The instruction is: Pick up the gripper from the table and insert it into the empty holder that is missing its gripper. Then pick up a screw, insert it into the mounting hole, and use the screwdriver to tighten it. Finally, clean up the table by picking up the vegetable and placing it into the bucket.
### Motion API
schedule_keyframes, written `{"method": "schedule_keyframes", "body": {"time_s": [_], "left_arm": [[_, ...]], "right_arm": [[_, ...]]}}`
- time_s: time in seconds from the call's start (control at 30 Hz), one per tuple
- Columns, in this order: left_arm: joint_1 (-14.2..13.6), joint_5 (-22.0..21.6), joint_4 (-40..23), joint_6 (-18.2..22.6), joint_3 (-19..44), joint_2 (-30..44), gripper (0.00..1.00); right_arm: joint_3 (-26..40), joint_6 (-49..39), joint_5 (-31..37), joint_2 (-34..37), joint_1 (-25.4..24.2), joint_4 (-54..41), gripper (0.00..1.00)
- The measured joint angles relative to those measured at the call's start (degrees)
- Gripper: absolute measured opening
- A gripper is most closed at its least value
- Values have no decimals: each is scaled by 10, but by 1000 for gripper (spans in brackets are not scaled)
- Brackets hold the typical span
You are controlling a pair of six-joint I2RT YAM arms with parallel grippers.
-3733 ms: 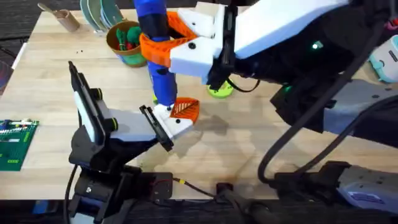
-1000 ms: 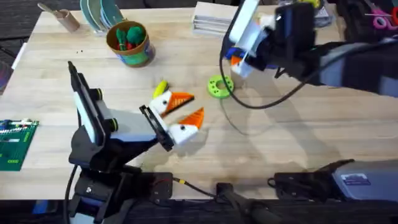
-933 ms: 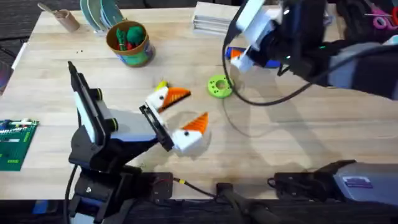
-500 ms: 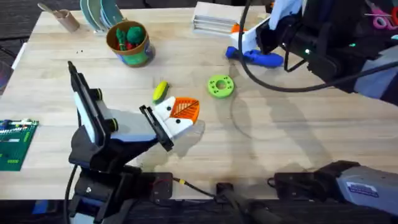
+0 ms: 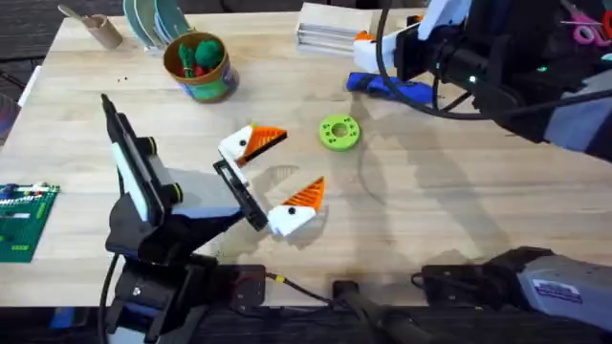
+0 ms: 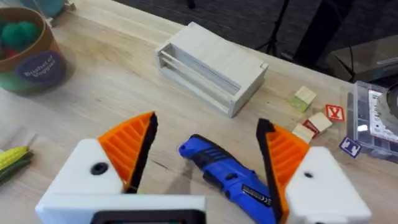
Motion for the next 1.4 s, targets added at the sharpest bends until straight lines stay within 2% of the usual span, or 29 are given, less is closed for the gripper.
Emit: {"method": "schedule_keyframes", "body": {"time_s": [0.13, 0.2, 0.3, 0.53, 0.8, 0.83, 0.93, 0.97, 1.17, 1.3, 1.4], "left_arm": [[0, -29, -11, 4, 5, 0, 992], [0, -53, -58, 6, 26, 0, 992], [0, -109, -170, 8, 82, 3, 991], [0, -248, -355, 8, 277, 82, 991], [0, -387, -524, 8, 477, 217, 991], [0, -430, -578, 9, 538, 257, 991], [0, -467, -623, 10, 598, 295, 991], [0, -492, -651, 12, 644, 327, 990], [0, -514, -654, 12, 680, 385, 993], [0, -506, -604, 6, 680, 391, 992], [0, -502, -600, 2, 682, 403, 993]], "right_arm": [[0, 2, 0, 0, 0, -9, 994], [0, 4, 0, 0, 0, -16, 994], [0, 6, 0, 0, 0, -16, 994], [0, 7, 0, 0, 0, -16, 994], [0, 7, 0, 0, 0, -16, 994], [0, 7, 0, 0, 0, -16, 994], [0, 7, 0, 0, 0, -16, 994], [0, 7, 0, 0, 0, -16, 994], [0, 7, 0, 0, 0, -16, 994], [0, 7, 0, 0, 0, -16, 993], [0, 8, 0, 0, 0, -16, 993]]}}
